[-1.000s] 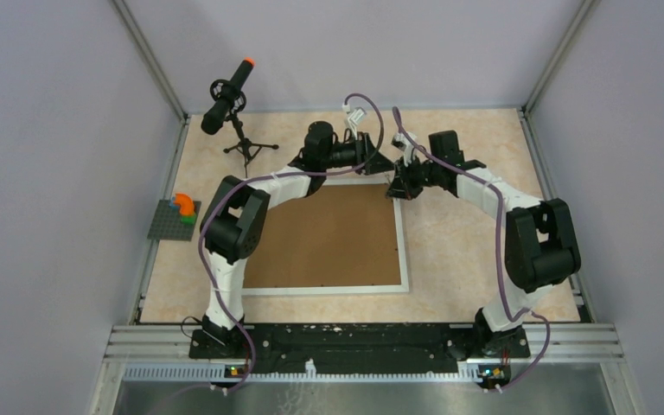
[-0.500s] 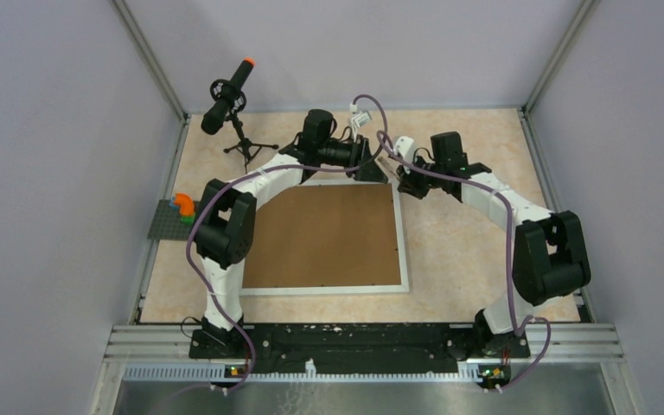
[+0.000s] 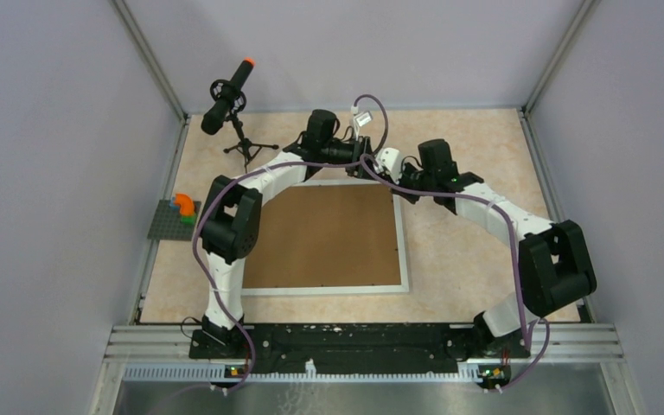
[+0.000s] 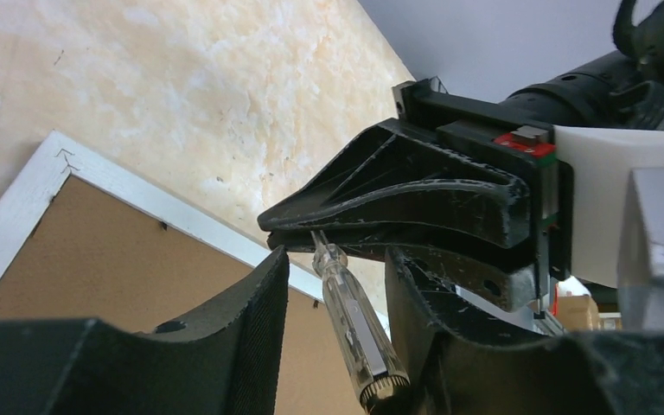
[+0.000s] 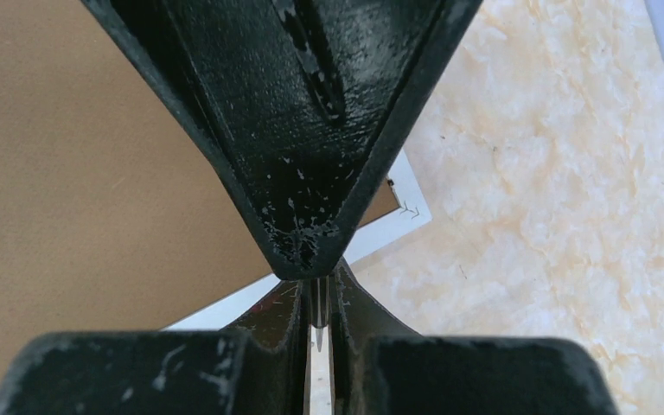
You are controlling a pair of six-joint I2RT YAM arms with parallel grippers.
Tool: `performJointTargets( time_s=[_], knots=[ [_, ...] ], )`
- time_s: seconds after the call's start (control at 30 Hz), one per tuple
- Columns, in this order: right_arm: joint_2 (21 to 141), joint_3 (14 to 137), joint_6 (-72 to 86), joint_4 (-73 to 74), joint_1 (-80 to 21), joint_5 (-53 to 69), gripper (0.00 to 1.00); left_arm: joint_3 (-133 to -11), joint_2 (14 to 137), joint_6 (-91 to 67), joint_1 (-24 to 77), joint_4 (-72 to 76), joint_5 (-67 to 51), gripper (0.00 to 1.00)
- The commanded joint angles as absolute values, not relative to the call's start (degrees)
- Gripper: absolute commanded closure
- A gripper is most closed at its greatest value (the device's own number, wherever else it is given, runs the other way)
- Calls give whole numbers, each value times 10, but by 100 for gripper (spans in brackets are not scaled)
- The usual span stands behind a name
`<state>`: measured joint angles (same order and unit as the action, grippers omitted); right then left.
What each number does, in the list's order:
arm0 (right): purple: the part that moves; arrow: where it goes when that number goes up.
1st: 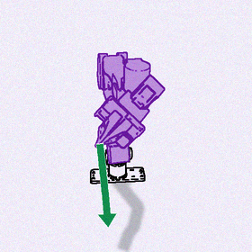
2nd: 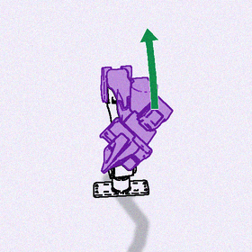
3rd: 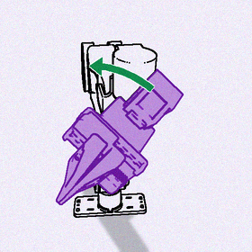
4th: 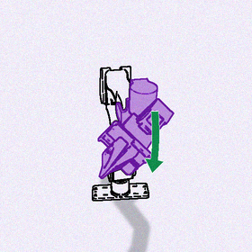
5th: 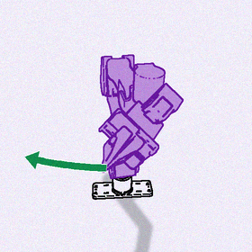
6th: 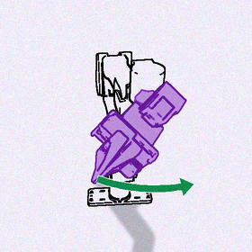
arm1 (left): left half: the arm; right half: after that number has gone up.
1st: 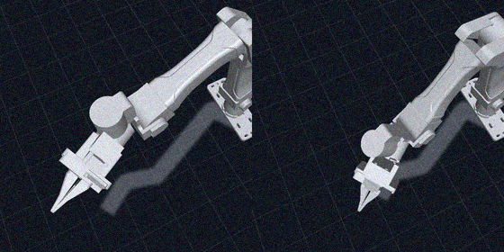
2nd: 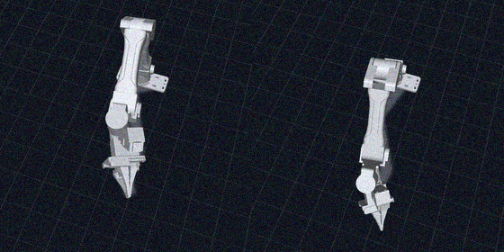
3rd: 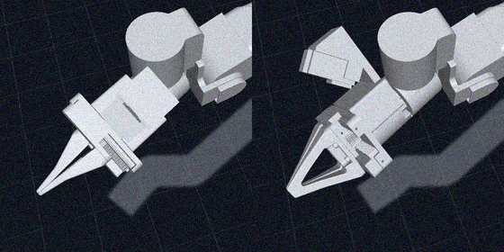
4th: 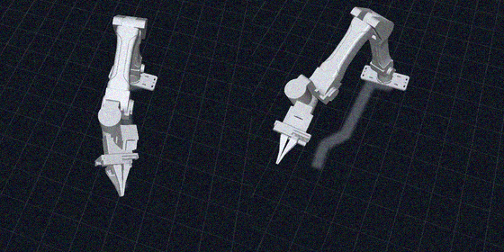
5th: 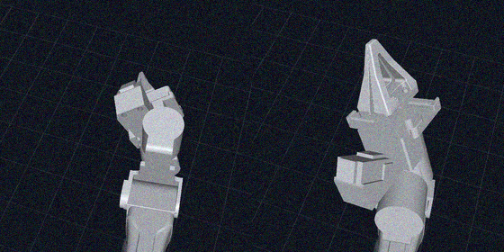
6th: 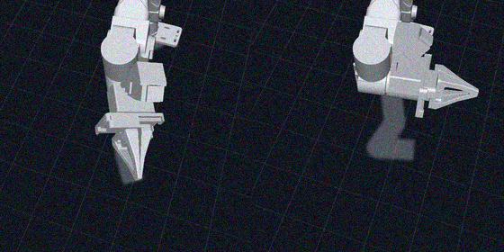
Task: Take the photo out of the frame
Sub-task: Adjust the screwdriver.
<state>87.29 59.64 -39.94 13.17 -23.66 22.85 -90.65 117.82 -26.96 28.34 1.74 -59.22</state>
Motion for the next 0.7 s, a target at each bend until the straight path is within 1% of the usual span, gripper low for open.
performJointTargets(
  time_s=[0.0, 0.1, 0.17, 0.2, 0.23, 0.27, 0.3, 0.37, 0.4, 0.43, 0.47, 0.5, 0.57, 0.67],
  knots=[
    [856, 601, -412, 92, -253, 207, 100, -926, 1187, -283, 284, 34, -606, 52],
    [858, 603, -417, 87, -260, 202, 100, -925, 1192, -286, 285, 35, -605, 56],
    [858, 601, -422, 84, -265, 198, 100, -926, 1195, -287, 286, 36, -606, 63],
    [857, 602, -421, 83, -267, 198, 100, -926, 1196, -286, 286, 37, -606, 75],
    [857, 603, -418, 85, -267, 197, 100, -922, 1195, -287, 286, 39, -609, 81],
    [858, 606, -411, 88, -267, 194, 99, -917, 1194, -288, 284, 45, -613, 93],
    [861, 611, -400, 97, -267, 190, 92, -907, 1190, -291, 282, 57, -615, 100],
    [870, 626, -373, 129, -254, 203, 76, -866, 1174, -309, 270, 111, -615, 100],
    [874, 634, -351, 144, -239, 222, 63, -833, 1166, -326, 263, 164, -615, 100],
    [880, 640, -329, 160, -221, 247, 54, -802, 1156, -344, 255, 221, -614, 100],
    [887, 652, -308, 179, -196, 273, 49, -767, 1149, -363, 246, 291, -618, 100],
    [897, 663, -294, 201, -178, 297, 46, -744, 1145, -363, 242, 334, -620, 100],
    [924, 690, -280, 265, -151, 342, 42, -721, 1144, -320, 235, 363, -635, 100],
    [955, 713, -279, 361, -123, 410, 40, -694, 1140, -233, 233, 371, -637, 100]
  ],
)
